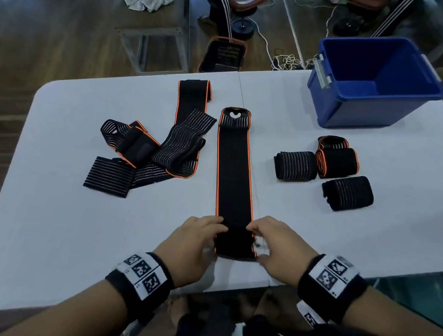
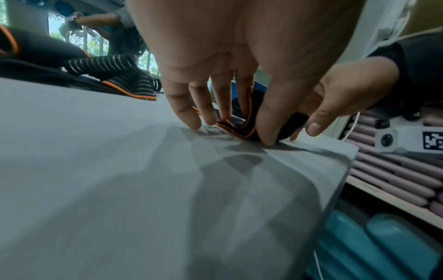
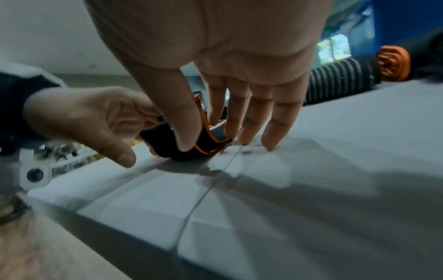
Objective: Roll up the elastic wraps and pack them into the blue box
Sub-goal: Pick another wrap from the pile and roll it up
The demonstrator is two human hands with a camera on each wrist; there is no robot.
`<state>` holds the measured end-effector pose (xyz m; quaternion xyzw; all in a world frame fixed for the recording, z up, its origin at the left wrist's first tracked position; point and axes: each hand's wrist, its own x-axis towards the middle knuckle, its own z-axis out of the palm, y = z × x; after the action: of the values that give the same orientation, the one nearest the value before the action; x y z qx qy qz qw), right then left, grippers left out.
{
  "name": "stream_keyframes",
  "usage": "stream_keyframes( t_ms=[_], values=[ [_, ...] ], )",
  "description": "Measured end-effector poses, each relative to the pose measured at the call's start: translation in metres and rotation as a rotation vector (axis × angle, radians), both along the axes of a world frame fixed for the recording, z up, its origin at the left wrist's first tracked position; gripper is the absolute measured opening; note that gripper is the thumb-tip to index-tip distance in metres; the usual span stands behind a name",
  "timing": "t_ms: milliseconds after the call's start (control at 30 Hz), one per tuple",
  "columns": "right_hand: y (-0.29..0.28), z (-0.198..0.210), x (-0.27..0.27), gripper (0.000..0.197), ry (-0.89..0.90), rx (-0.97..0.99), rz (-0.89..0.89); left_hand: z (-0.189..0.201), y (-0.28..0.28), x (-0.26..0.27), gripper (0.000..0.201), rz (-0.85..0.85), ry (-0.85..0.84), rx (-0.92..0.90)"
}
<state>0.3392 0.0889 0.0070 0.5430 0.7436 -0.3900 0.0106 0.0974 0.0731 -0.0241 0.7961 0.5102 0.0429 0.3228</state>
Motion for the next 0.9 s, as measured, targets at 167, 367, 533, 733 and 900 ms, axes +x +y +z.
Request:
stream_keyframes(
  t_ms=[167,367,533,733,900],
  values=[
    [-0.005,0.001,-0.011,0.049,-0.170,0.133,0.146,0.003,-0.008,0.010,0.058,-0.051,0.230,0.101],
    [-0.020,-0.008,-0.017,0.040,-0.222,0.207,0.170,-0.004,-0.019,0.019,0.042,-0.061,0.278,0.197],
    [-0.021,-0.005,-0.021,0.025,-0.091,0.165,-0.014,0.001,-0.021,0.021,0.047,0.210,0.078,0.070],
    [-0.008,-0.005,-0.024,0.027,0.019,0.071,-0.313,0.007,-0.013,0.029,0.046,0.577,-0.138,-0.088],
    [0.003,-0.014,-0.025,0.044,0.030,0.013,-0.399,0.008,-0.004,0.032,0.036,0.543,-0.091,-0.050]
  ],
)
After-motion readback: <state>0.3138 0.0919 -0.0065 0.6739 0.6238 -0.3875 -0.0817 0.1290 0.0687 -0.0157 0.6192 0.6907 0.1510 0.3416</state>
